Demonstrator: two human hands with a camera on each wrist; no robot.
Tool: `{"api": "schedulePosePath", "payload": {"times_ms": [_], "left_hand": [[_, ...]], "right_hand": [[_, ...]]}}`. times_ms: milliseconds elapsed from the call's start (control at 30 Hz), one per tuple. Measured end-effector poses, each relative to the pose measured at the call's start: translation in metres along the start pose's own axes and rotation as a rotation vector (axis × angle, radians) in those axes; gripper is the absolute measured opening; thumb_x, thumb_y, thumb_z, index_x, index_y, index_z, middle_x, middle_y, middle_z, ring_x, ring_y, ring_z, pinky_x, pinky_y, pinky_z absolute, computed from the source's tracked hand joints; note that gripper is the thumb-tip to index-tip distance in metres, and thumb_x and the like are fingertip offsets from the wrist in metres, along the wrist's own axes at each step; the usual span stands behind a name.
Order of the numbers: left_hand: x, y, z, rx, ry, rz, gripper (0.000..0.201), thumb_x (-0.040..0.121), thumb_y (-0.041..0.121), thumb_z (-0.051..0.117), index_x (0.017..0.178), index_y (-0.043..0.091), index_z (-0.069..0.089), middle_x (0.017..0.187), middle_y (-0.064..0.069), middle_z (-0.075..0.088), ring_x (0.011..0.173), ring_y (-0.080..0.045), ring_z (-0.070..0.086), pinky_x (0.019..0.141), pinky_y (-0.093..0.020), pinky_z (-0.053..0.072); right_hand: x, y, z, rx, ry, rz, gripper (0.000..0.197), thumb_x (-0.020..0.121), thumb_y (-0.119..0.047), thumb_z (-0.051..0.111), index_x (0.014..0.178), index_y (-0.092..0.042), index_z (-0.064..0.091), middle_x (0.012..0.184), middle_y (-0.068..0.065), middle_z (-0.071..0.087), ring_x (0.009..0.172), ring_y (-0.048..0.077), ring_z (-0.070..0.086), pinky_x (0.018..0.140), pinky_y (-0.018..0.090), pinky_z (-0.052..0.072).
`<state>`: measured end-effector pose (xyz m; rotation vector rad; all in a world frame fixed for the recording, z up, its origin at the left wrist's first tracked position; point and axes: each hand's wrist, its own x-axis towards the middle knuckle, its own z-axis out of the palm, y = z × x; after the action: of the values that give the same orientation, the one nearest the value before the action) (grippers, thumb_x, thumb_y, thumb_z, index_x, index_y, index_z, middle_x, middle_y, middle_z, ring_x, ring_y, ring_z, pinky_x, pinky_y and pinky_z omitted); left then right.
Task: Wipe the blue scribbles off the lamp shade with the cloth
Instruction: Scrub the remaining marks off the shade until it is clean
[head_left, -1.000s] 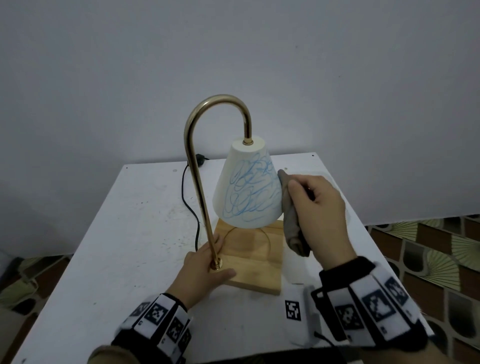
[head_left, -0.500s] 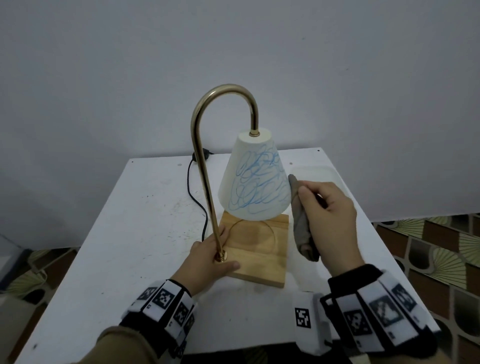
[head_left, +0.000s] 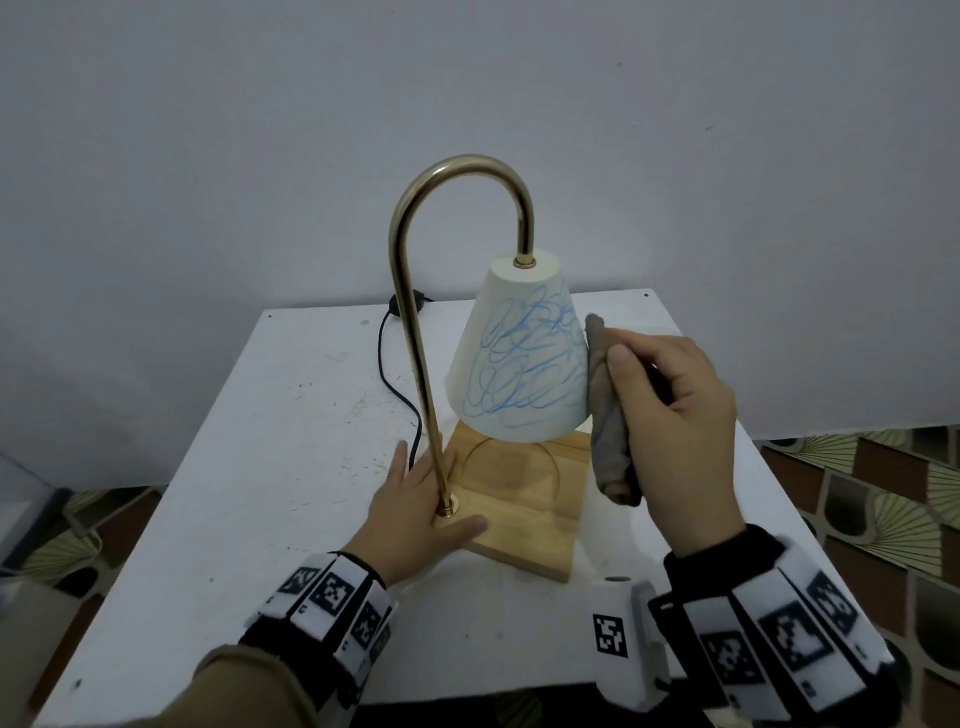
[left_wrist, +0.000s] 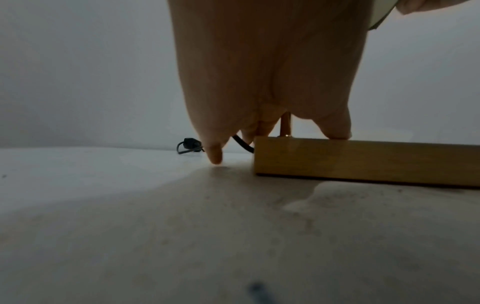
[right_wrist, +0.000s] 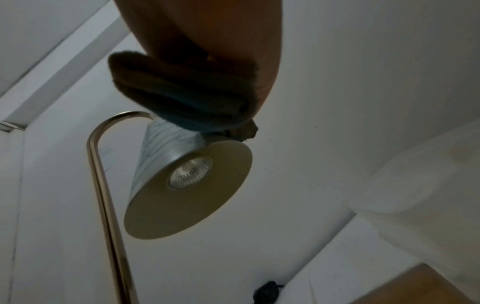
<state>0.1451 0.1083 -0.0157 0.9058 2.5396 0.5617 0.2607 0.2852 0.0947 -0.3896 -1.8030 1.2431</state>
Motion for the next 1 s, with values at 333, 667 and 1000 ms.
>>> {"api": "schedulePosePath", "payload": {"times_ms": [333, 667, 1000], "left_hand": [[0.008, -0.008, 0.005, -0.302, -0.029, 0.031, 0.099, 0.080, 0.049, 0.066, 0.150, 0.025, 0.001, 0.156, 0.015, 0.000, 0.144, -0.008, 0.002, 0.119, -0.034, 0.009], [0.019, -0.018, 0.004, -0.287, -0.081, 0.048, 0.105, 0.069, 0.068, 0.064, 0.150, 0.030, 0.010, 0.156, 0.013, 0.010, 0.144, -0.009, 0.011, 0.119, -0.041, 0.017], [0.017, -0.014, 0.003, -0.305, -0.101, 0.073, 0.112, 0.066, 0.066, 0.060, 0.151, 0.024, 0.000, 0.156, 0.014, -0.003, 0.143, -0.002, -0.002, 0.120, -0.033, 0.007]], "right_hand": [[-0.010, 0.002, 0.005, 0.009, 0.054, -0.063, 0.015, 0.089, -0.009, 0.055, 0.098, -0.014, 0.067, 0.094, -0.002, 0.062, 0.090, -0.006, 0.054, 0.080, 0.005, 0.037], [-0.004, -0.011, 0.009, 0.068, 0.064, -0.054, 0.015, 0.087, -0.013, 0.057, 0.097, -0.014, 0.068, 0.094, -0.005, 0.062, 0.091, -0.003, 0.056, 0.080, 0.007, 0.039], [0.009, 0.006, 0.002, -0.009, 0.010, 0.109, 0.020, 0.088, -0.011, 0.059, 0.078, -0.027, 0.064, 0.085, -0.003, 0.064, 0.083, 0.014, 0.061, 0.077, 0.028, 0.050]]}}
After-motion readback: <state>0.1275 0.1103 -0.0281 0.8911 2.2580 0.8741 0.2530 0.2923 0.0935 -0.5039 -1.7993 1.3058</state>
